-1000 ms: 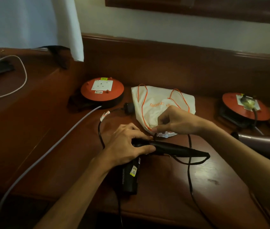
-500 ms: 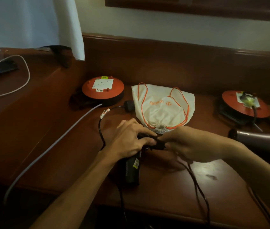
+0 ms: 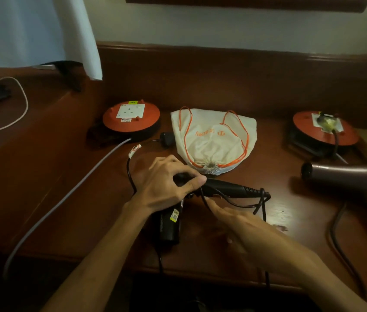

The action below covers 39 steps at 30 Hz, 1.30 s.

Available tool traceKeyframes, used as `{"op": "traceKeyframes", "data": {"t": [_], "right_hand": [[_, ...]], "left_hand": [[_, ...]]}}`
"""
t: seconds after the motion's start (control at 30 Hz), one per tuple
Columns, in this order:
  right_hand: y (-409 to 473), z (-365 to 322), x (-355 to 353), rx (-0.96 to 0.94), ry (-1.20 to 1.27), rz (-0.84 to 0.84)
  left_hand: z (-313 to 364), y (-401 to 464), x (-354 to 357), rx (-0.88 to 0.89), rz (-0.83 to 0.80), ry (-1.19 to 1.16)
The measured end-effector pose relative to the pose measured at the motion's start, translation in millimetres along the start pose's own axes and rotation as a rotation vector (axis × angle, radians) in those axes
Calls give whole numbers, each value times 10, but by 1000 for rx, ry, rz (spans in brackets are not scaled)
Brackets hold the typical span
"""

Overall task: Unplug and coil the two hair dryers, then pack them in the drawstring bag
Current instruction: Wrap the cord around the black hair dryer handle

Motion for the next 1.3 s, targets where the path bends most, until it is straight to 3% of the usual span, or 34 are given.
{"op": "traceKeyframes", "data": {"t": [0.17,0.27,0.33,0.47,0.57,0.67,0.8,1.1,1.3], "right_hand": [[15,-12,-52,13,-104,56],[-169,114,-500,-87,-347,448],[-287,278,-611,-46,-405,557],[-162,268,-196,-56,-70,333],[96,375,44,-16,-64,253],[377,602,83,24,-98,348],[712,778,-22,-107,-76,527],[1271,814,-619,-169,26,303],[1365,579,-791,-228,217,105]], "left_hand": [[-30,-1,-8,-61,61,-1],[-87,-15,-25,-93,123,-59],[-133,-15,-19,-115,149,-83],[-143,5,-30,-127,168,-89],[-149,1,-41,-123,170,-165],[-199,-25,-75,-120,147,-263],[-293,-67,-110,-171,101,-378],[-225,-95,-78,-118,52,-123],[15,25,118,-119,-168,145]]}}
Point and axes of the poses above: each hand's wrist, its own y-axis towards the middle knuckle, its own x-axis out of the palm, z = x × y, the point moved 5 cm from there along y, towards the middle knuckle, and after that the axes turned 3 degrees about -x, right-handed, at the moved point
